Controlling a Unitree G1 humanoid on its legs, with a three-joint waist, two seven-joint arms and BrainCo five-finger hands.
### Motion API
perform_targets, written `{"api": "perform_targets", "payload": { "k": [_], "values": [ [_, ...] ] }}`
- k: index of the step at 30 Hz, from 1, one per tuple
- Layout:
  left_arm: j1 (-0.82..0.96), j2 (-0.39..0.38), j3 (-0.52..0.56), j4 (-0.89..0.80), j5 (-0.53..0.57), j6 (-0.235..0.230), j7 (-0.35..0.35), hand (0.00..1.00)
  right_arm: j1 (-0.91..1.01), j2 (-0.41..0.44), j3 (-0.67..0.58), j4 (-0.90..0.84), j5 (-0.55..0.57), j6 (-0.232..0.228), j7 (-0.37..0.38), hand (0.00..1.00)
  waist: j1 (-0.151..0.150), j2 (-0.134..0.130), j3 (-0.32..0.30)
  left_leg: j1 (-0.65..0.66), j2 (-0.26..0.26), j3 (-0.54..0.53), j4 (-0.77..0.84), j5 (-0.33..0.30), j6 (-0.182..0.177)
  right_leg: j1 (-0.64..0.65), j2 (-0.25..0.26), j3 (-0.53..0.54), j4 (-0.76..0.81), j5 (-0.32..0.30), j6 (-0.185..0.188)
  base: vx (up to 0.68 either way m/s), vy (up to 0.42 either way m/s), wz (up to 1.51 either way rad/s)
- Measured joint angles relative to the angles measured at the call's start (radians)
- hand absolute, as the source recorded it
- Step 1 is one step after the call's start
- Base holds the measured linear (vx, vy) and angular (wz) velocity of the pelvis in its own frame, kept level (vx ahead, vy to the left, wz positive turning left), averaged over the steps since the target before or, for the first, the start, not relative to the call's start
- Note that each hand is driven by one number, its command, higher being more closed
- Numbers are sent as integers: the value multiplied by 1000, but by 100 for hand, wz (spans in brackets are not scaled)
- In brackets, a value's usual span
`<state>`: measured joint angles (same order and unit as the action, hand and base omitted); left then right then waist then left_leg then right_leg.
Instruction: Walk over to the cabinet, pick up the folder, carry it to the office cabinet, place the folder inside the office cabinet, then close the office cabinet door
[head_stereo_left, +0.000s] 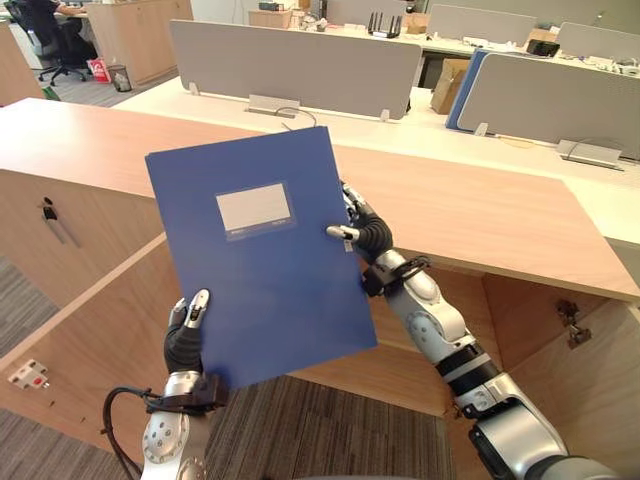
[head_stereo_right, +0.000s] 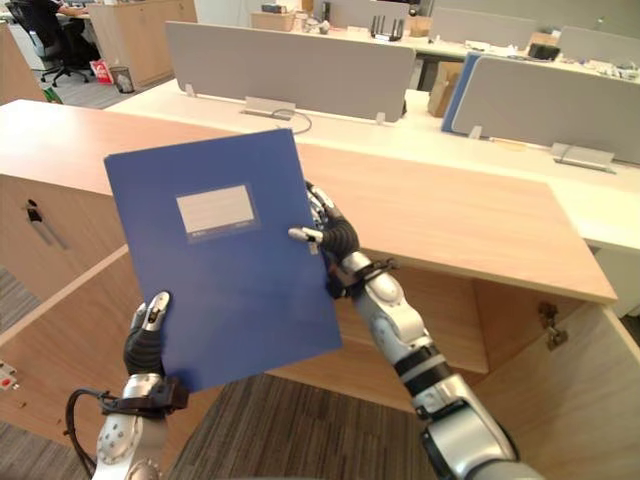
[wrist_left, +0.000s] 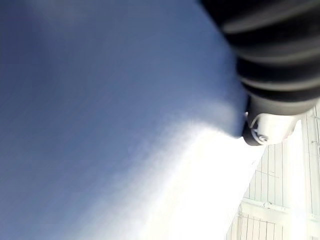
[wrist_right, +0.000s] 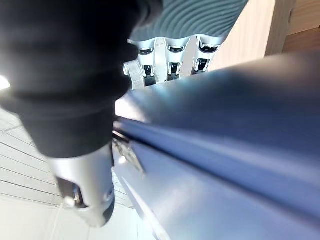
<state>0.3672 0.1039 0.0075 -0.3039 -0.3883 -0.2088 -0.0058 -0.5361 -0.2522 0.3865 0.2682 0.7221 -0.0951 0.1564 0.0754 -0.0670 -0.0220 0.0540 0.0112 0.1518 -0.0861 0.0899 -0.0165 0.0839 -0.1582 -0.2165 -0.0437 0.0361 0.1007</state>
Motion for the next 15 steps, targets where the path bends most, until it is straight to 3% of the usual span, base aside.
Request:
{"api": "perform_targets", "payload": {
  "k": [7, 15],
  "values": [
    [1, 4, 1, 0, -2, 6, 18, 100, -52, -14, 43, 32, -76, 11, -7, 0, 0, 0, 3, 0, 0, 0, 0, 0, 0, 0, -1, 0, 1, -2, -3, 0, 0, 0],
    [8, 29, 5, 0, -4, 3, 19, 100, -151, -155, 199, 31, -137, 45, 48, 0, 3, -1, 11, -2, 1, 1, 0, -2, -2, -1, 1, 0, -3, -2, -3, 0, 0, 0]
  ]
}}
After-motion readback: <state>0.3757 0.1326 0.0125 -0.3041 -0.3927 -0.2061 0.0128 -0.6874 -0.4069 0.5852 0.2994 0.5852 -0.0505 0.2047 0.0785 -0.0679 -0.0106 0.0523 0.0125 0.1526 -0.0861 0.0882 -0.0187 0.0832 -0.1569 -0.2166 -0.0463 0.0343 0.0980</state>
